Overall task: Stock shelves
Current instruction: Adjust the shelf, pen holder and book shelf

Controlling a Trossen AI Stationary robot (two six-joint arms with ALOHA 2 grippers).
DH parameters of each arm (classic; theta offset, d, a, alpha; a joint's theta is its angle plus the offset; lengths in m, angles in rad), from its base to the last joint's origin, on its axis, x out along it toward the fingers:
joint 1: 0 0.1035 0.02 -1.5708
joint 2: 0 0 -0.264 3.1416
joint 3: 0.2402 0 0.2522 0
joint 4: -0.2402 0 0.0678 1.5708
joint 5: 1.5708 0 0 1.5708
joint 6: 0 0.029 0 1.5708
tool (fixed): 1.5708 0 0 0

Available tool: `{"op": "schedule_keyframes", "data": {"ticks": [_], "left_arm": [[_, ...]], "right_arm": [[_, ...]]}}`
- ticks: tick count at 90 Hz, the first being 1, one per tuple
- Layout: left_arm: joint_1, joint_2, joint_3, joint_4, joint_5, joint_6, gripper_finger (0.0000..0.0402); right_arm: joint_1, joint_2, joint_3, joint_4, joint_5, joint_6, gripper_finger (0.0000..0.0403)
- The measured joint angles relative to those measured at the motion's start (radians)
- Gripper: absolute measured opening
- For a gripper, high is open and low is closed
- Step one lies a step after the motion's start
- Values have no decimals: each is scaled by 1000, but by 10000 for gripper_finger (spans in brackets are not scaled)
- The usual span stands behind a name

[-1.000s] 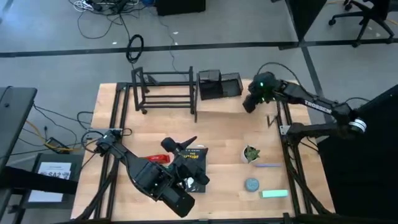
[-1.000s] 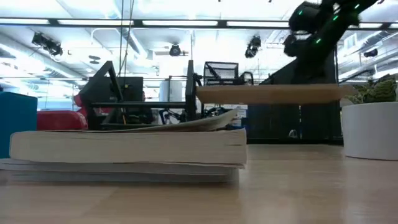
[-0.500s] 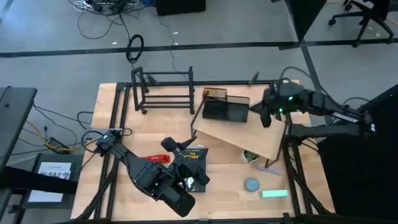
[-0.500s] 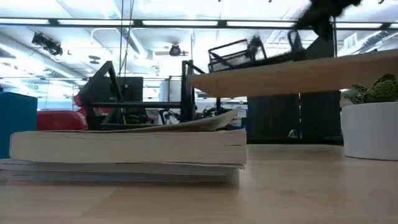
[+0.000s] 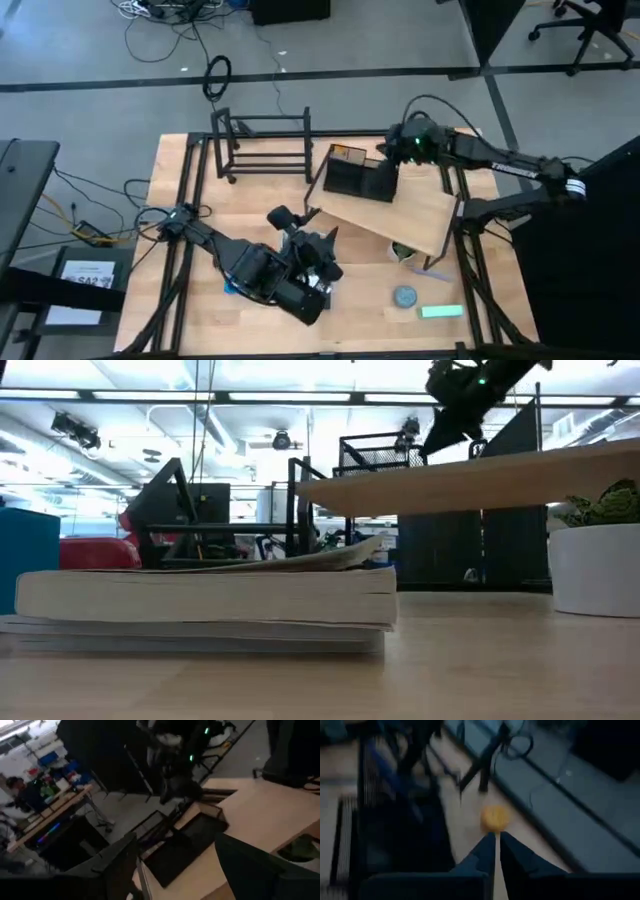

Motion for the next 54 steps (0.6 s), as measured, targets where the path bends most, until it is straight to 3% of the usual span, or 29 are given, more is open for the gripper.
{"op": "schedule_keyframes", "data": {"ticks": [13, 22, 41, 47, 54], "left_arm": [[35, -15, -4, -211, 148, -307, 240], [76, -41, -44, -191, 272, -299, 231], [140, -30, -130, -200, 404, -304, 215], [141, -33, -157, -201, 415, -308, 212], [141, -34, -184, -208, 424, -327, 211]], "right_arm": [[-65, 41, 36, 45, -95, -52, 0], [-109, 109, 59, 64, -161, -73, 0], [-161, 241, 90, 42, -585, -133, 0], [-167, 234, 90, 28, -586, -135, 0], [-166, 201, 90, 19, -491, -137, 0]]}}
